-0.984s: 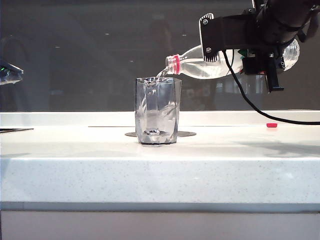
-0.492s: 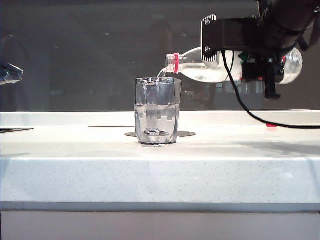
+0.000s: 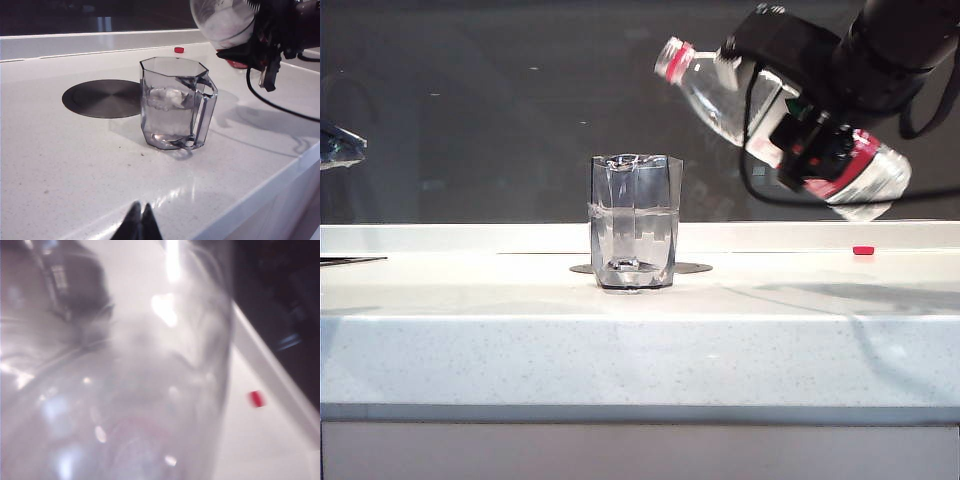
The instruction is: Pick up the mineral water bottle on the table and pour water into the mug until it's half full.
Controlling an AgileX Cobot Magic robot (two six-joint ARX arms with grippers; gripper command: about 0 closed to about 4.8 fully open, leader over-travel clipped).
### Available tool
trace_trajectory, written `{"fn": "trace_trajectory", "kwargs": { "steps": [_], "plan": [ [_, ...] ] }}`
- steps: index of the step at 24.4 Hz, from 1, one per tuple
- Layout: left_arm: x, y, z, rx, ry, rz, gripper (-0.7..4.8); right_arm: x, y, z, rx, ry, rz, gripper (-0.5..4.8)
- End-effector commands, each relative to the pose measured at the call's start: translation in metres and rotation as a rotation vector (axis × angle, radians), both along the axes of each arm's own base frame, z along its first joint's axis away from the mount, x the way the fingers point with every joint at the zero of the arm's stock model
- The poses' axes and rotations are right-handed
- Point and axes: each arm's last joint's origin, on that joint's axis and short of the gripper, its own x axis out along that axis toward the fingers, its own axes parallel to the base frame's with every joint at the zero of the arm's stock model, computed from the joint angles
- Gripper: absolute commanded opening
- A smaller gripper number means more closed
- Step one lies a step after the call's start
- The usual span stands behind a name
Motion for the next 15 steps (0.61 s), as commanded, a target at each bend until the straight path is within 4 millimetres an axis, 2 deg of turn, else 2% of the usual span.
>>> {"fn": "trace_trajectory", "kwargs": {
  "steps": [1, 5, 9, 11, 15],
  "plan": [
    [0.000, 0.000, 0.002, -0.008, -0.013, -0.003, -0.04, 0.001, 0.003, 0.008, 0.332, 0.007, -0.014, 1.84],
    [0.000, 0.000, 0.002, -0.008, -0.013, -0.004, -0.04, 0.001, -0.001, 0.006, 0.638, 0.028, -0.052, 1.84],
    [0.000, 0.000, 0.002, -0.008, -0.013, -0.004, -0.04, -0.011, -0.012, -0.013, 0.890, -0.093, -0.036, 1.84],
    [0.000, 0.000, 0.002, -0.008, -0.013, -0.004, -0.04, -0.019, -0.020, -0.022, 0.963, -0.162, -0.023, 1.84],
    [0.000, 0.000, 0.002, -0.008, -0.013, -0.003, -0.04, -0.019, -0.030, -0.042, 1.027, -0.231, -0.029, 1.85]
  ]
}}
